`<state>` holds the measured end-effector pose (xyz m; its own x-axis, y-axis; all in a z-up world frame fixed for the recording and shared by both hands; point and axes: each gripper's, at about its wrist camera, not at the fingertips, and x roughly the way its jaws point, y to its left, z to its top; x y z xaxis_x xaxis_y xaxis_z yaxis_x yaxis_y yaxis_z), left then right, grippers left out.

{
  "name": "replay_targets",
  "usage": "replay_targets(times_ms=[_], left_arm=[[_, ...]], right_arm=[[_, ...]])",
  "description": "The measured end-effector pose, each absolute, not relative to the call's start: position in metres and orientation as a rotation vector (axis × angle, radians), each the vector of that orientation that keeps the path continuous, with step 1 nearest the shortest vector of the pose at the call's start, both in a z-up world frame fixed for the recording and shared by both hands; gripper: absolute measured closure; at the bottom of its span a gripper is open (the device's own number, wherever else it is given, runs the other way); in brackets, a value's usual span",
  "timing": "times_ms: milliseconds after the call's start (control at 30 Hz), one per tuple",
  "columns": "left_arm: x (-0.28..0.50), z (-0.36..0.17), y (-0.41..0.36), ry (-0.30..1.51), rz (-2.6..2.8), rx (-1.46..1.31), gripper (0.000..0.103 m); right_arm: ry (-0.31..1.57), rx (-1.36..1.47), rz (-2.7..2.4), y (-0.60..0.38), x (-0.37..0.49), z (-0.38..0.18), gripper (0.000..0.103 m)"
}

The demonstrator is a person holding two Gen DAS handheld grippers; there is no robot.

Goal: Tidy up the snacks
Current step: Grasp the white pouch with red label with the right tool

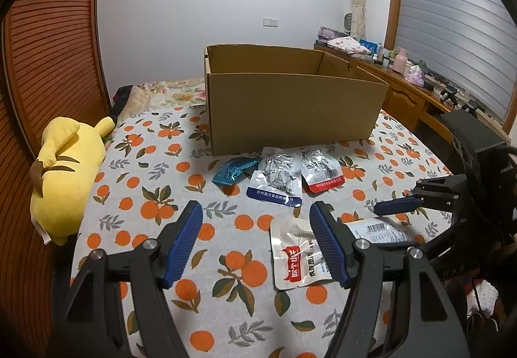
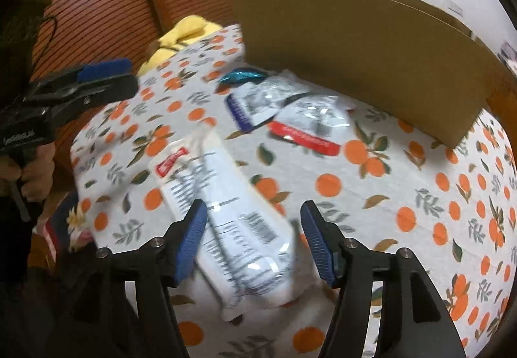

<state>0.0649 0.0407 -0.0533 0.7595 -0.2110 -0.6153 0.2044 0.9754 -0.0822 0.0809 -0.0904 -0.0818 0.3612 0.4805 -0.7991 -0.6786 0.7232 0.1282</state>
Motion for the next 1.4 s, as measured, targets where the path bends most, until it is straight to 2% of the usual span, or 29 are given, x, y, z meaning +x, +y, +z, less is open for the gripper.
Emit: replay_targets(times_ms=[400,833,1000,1133,1233,1400], left_arm=[[0.057,-0.050,0.047,0.660,-0.214,-0.017,0.034],[0.057,-0.056,0.049,0.673,-0.211,-0.025,0.034],[0.057,-0.057,0.049,0.674,-0.207,-0.022,0.034],[0.058,-0.060,0.049,0.678,-0.202,-0.031,0.034],[0.059,-0.061,0.049,0.683,-0.205,-0.031,0.034],[0.064,-0.064,0.045,0.690,-0.214,-0.023,0.034]], right_arm=[[0.933,-0.372,0.789,-0.059,0.068,-0.090,0.034],[0.925,-0.388,0.772,-0.045,0.079,-0.101,0.025],[0.911,-0.375,0.770,-0.043,0.082,-0.102,0.025],[0.909,-0.374,0.773,-0.042,0.082,-0.102,0.034],[0.914,-0.372,0.786,-0.042,0.080,-0.099,0.053],[0.907,-0.369,0.775,-0.048,0.077,-0.099,0.054]])
